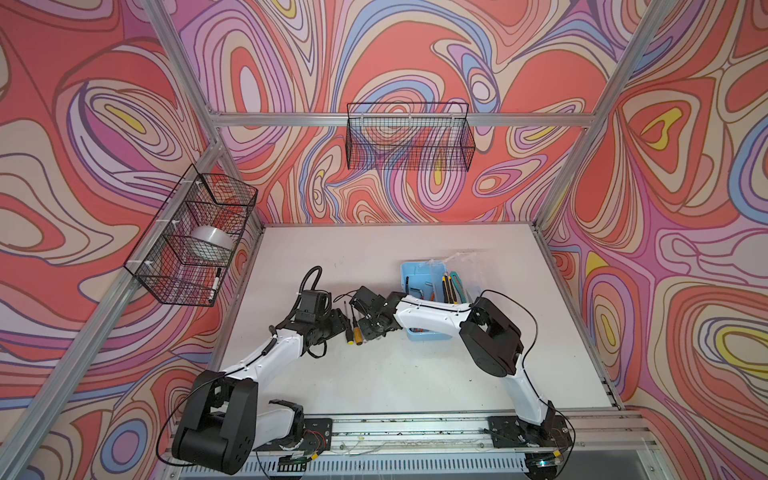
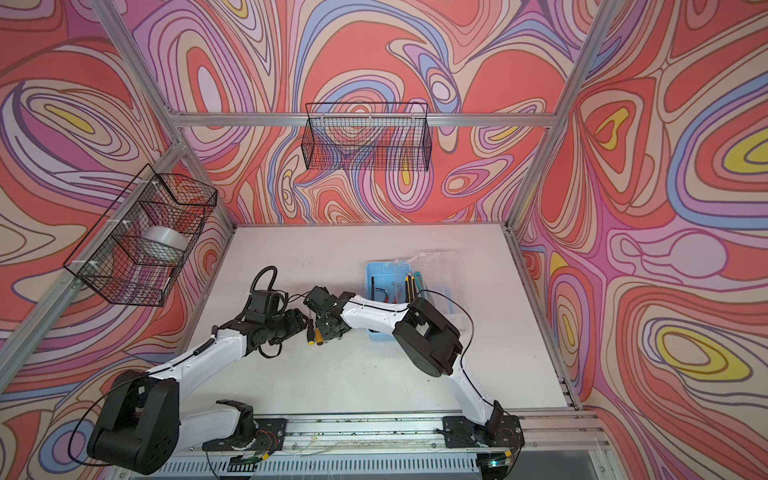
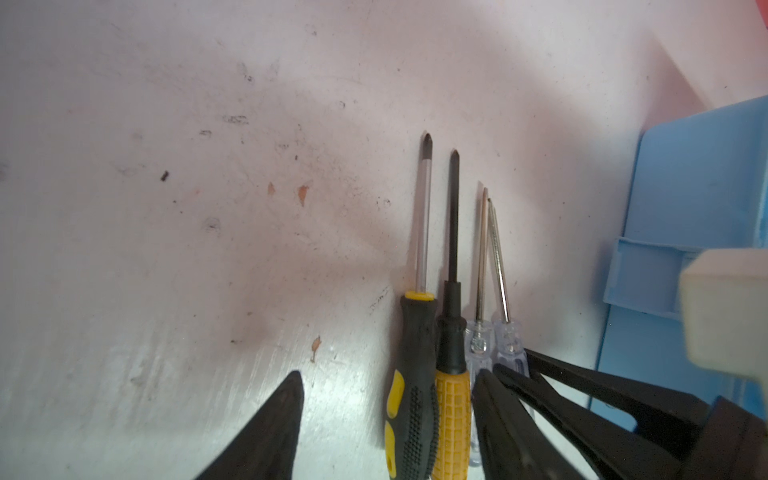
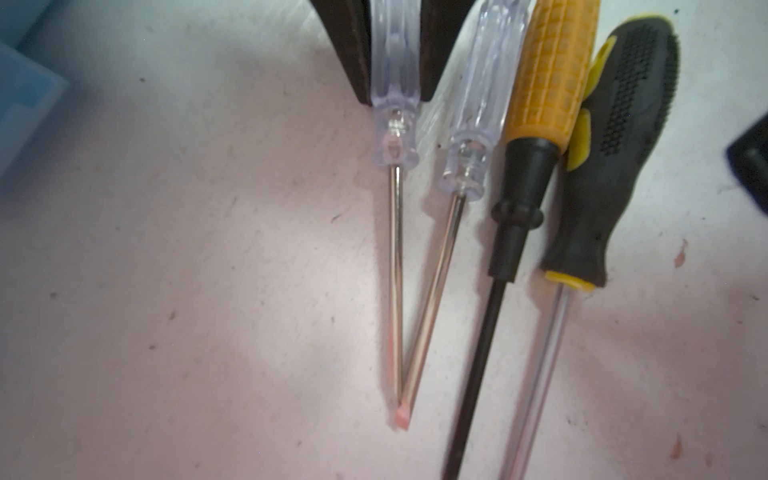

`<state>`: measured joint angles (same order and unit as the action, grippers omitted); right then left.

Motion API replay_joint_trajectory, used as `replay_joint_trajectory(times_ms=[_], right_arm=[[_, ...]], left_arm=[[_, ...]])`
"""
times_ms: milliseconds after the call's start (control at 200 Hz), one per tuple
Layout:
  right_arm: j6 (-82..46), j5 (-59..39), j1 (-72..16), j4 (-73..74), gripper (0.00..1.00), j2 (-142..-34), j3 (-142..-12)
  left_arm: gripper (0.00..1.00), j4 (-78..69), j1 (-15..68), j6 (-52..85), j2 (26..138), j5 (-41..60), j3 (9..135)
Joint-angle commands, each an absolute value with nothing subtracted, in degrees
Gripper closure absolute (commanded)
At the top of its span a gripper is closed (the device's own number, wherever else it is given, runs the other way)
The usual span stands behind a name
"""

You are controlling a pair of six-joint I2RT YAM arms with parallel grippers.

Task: Pack the tool kit
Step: 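Lift the clear-handled screwdriver and carry it over the box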

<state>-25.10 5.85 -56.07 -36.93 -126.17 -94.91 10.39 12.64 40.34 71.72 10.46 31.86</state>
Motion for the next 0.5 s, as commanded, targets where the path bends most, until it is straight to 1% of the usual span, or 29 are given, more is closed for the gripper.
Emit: replay_joint_trajectory(times_ms=[0, 90, 110, 366, 496], right_arm=[[-25.05, 7.94, -56.51, -38.23, 0.88, -124.54, -94.32], [-24.79, 9.01, -56.43, -38.73, 0.97, -122.58, -94.13], [-24.69, 9.28, -56.50, -38.97, 1.00, -122.12, -94.03], [-24.52, 11.39, -56.42, -39.62, 1.00, -112.12, -90.97], [-23.84, 16.84, -55.42, -44.42, 1.00, -105.87, -90.47]], left_arm=[[0.35, 9.67, 12.30, 40.78, 72.08, 10.37, 32.25], [0.35, 10.06, 12.29, 40.65, 72.07, 10.16, 32.50], [0.35, 10.08, 12.30, 40.61, 72.07, 10.14, 32.52], [0.35, 10.38, 12.26, 40.63, 71.59, 9.50, 32.85], [0.35, 10.90, 12.29, 40.36, 71.89, 9.41, 33.59]])
